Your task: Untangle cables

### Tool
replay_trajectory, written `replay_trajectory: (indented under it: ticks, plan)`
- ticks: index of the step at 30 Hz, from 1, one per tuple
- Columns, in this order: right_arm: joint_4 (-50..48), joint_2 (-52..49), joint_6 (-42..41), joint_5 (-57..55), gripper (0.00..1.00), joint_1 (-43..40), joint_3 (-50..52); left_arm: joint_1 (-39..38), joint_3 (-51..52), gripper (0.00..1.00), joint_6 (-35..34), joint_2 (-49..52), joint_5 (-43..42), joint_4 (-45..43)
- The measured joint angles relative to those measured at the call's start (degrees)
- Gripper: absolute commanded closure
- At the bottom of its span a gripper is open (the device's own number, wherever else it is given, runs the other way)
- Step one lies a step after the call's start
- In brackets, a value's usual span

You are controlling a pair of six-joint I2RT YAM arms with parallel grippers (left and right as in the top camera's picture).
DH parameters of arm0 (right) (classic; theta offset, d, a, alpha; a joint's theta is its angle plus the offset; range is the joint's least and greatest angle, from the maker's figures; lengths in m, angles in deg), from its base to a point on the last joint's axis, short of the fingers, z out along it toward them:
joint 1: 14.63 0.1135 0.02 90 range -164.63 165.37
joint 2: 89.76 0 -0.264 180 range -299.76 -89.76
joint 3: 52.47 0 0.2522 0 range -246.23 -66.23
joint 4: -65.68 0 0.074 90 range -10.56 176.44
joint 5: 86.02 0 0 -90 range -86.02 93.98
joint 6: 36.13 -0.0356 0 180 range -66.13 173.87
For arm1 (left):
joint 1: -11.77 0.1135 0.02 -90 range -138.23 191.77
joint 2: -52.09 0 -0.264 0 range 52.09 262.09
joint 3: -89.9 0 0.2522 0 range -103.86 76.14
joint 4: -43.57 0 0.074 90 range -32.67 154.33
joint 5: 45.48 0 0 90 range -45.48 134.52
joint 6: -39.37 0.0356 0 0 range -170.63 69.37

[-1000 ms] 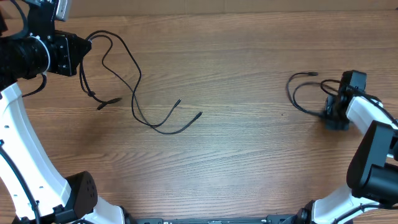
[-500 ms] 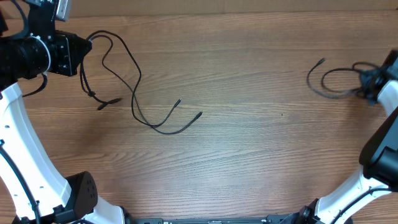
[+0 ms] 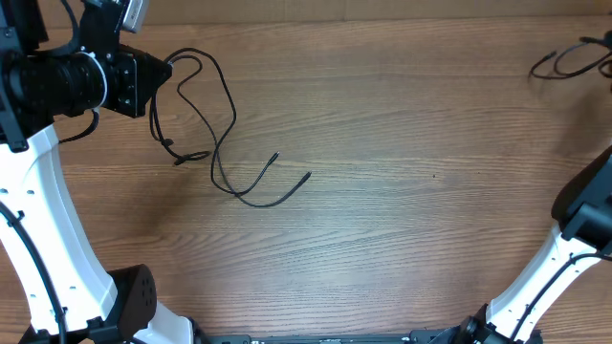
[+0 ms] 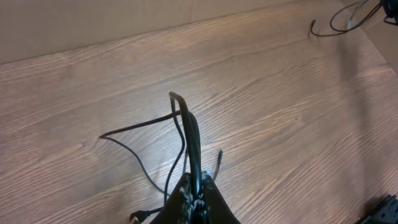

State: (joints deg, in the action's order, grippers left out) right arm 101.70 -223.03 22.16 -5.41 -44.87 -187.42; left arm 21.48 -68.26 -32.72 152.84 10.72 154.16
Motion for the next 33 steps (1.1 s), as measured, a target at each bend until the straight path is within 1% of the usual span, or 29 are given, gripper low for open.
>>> replay_trajectory:
  ticks: [4, 9, 14, 19, 20, 21, 22, 23, 27, 28, 33]
  plan:
    - [-3.5, -0.4, 0.0, -0.3, 0.96, -0.7, -0.3, 0.0, 0.0, 0.96, -0.2, 0.0, 0.0, 0.0]
    - [-3.7, -3.7, 0.1, -1.4, 0.96, -1.7, -1.4, 0.0, 0.0, 0.96, -0.5, 0.0, 0.0, -0.3]
    - [0.4, -12.4, 0.3, -2.7, 0.96, -2.0, -1.6, -0.7, 0.0, 0.96, -1.5, 0.0, 0.0, -0.9]
    - [2.1, -16.7, 0.8, -3.5, 0.96, -2.0, -1.8, -0.7, 0.0, 0.96, -1.5, 0.0, 0.0, -0.9]
    - [2.7, -16.7, 0.9, -3.5, 0.78, -2.0, -1.8, -0.7, 0.0, 0.96, -1.5, 0.0, 0.0, -0.9]
    - [2.8, -16.7, 0.8, -3.6, 0.42, -2.0, -1.8, -0.7, 0.0, 0.96, -1.5, 0.0, 0.0, -0.9]
    - [2.6, -16.7, 1.2, -3.5, 0.28, -2.0, -1.9, -0.7, 0.0, 0.96, -1.6, 0.0, 0.0, -1.0]
    - [3.1, -16.7, 1.2, -3.5, 0.12, -2.0, -2.4, -0.7, 0.0, 0.96, -1.7, 0.0, 0.0, -1.0]
    - [8.1, -16.3, 6.7, -2.3, 0.11, -1.9, -4.8, -0.7, 0.0, 0.96, -2.4, 0.0, 0.0, -1.0]
    - [10.5, -16.1, 8.3, -2.0, 0.0, -1.6, -5.5, -0.7, 0.0, 0.96, -2.6, 0.0, 0.0, -1.0]
    - [16.6, -13.3, 13.0, -0.9, 0.0, 0.6, -10.0, -0.7, 0.0, 0.96, -2.9, 0.0, 0.5, -2.6]
